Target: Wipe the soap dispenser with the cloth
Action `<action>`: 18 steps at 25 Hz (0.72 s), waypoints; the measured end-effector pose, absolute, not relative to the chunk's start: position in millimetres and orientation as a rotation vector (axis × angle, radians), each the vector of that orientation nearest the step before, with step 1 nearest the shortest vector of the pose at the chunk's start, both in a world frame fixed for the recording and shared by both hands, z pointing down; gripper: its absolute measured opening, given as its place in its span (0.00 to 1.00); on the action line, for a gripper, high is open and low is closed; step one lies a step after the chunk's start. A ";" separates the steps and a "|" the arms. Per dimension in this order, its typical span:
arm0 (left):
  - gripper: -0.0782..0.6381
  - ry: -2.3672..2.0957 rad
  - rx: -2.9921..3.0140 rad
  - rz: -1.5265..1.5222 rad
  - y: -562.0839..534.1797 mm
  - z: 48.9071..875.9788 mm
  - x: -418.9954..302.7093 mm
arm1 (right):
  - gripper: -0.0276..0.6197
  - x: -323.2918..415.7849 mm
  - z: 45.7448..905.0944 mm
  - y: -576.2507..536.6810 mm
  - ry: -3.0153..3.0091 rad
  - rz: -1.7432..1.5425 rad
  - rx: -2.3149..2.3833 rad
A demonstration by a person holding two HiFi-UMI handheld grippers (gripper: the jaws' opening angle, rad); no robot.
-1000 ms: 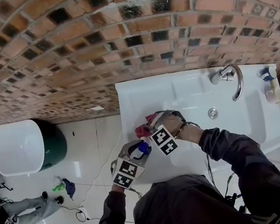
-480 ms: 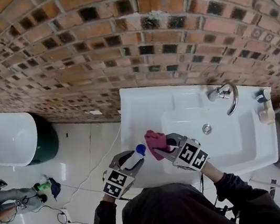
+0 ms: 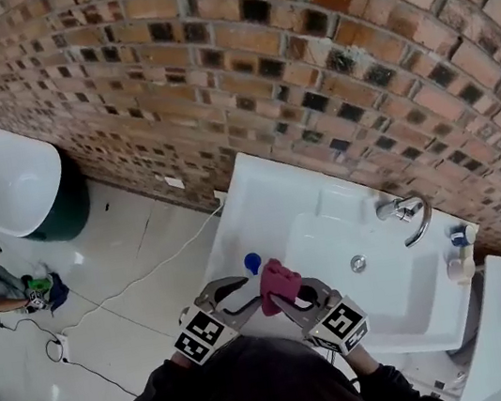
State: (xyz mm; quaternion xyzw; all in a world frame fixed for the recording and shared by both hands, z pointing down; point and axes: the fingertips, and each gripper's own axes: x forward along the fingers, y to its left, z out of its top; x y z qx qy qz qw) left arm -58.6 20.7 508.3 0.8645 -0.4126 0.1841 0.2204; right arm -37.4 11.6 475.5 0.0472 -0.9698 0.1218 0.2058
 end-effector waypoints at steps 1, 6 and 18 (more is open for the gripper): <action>0.38 -1.140 2.394 0.507 20.9 507.3 -58.7 | 0.14 -38.0 476.2 11.3 -2.699 0.347 0.138; 0.37 -1.146 2.407 0.501 22.1 502.6 -60.6 | 0.14 -41.8 472.5 11.3 -2.703 0.364 0.134; 0.36 -1.136 2.411 0.483 25.7 499.6 -57.9 | 0.14 -45.4 470.0 13.8 -2.706 0.393 0.120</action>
